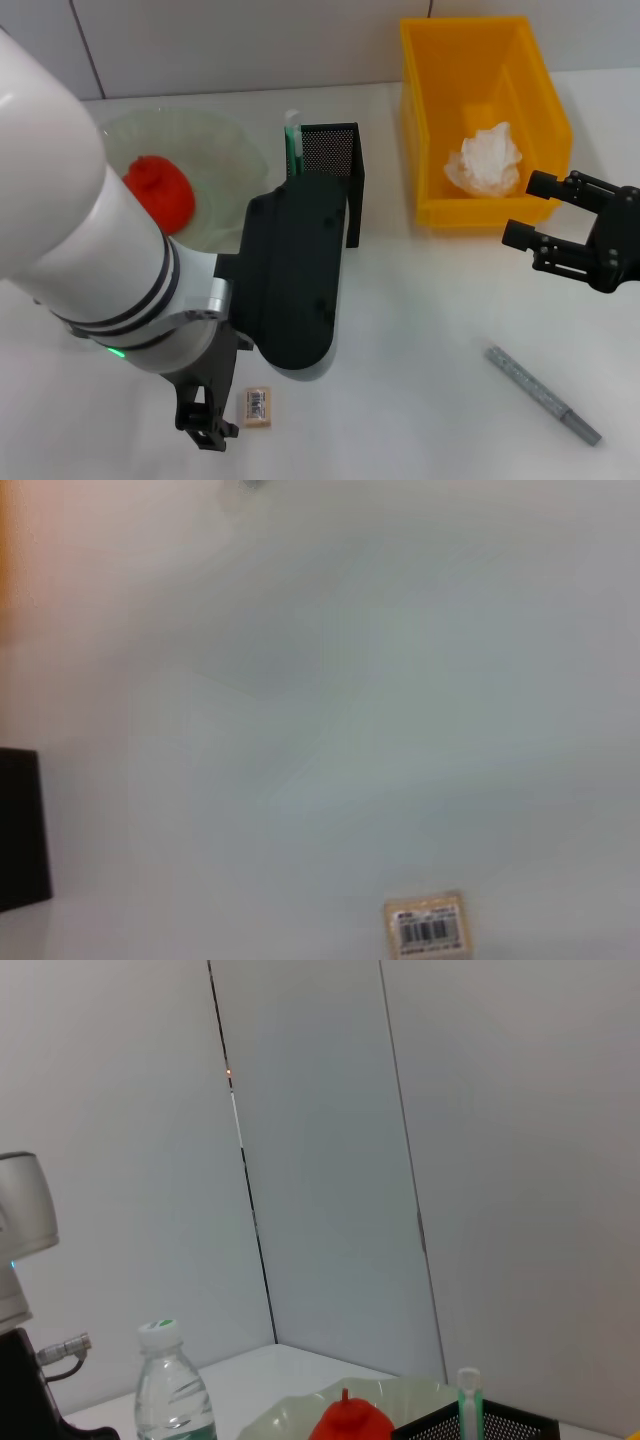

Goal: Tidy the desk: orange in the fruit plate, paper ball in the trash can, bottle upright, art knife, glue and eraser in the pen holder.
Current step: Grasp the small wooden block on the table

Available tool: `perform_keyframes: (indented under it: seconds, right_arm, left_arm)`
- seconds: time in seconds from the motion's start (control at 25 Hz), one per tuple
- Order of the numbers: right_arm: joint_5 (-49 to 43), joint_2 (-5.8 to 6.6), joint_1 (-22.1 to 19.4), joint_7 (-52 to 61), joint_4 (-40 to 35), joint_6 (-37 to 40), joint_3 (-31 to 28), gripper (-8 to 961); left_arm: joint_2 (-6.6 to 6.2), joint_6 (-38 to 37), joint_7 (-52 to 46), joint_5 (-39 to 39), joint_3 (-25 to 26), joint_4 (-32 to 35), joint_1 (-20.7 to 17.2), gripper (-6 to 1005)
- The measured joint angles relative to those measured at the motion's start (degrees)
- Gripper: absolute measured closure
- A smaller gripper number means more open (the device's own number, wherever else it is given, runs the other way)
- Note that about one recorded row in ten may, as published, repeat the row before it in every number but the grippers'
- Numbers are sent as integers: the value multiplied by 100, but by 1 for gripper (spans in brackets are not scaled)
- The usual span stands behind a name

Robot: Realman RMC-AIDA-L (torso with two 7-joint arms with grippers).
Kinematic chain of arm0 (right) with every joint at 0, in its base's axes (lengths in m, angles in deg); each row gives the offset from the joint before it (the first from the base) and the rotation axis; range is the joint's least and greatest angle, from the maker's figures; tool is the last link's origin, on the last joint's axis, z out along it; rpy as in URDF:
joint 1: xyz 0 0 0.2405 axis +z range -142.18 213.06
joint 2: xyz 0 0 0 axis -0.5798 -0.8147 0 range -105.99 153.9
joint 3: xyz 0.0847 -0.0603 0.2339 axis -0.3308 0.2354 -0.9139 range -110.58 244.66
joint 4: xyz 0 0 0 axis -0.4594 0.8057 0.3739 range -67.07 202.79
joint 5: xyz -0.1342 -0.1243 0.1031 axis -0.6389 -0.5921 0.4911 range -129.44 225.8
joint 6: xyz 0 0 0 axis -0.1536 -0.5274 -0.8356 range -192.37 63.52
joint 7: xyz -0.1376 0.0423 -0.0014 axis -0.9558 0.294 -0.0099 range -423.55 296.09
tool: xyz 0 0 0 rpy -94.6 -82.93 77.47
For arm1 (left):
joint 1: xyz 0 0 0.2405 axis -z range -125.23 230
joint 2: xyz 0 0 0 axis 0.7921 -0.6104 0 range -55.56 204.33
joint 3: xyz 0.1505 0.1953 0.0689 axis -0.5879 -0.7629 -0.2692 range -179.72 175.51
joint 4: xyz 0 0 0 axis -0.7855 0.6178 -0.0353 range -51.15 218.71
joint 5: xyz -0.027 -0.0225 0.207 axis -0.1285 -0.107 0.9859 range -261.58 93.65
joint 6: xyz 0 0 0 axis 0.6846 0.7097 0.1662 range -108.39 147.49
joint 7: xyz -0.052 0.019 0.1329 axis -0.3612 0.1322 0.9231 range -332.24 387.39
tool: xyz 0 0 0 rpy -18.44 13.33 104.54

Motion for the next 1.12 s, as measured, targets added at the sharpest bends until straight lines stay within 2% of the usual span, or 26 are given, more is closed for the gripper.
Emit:
perform_keyframes:
  seconds: [0.28,0.56,1.12]
  right_arm:
    - [-50,0,46,-59,50,-11,0,191]
    - [-111,0,79,-81,50,-19,0,191]
    - [-957,-8,239,-6,-92,277,9,191]
  left_arm:
    - [0,135,74,-58,8,-202,99,170]
    - [0,362,122,-54,26,-672,301,170]
    - [0,555,222,-54,108,-888,345,176]
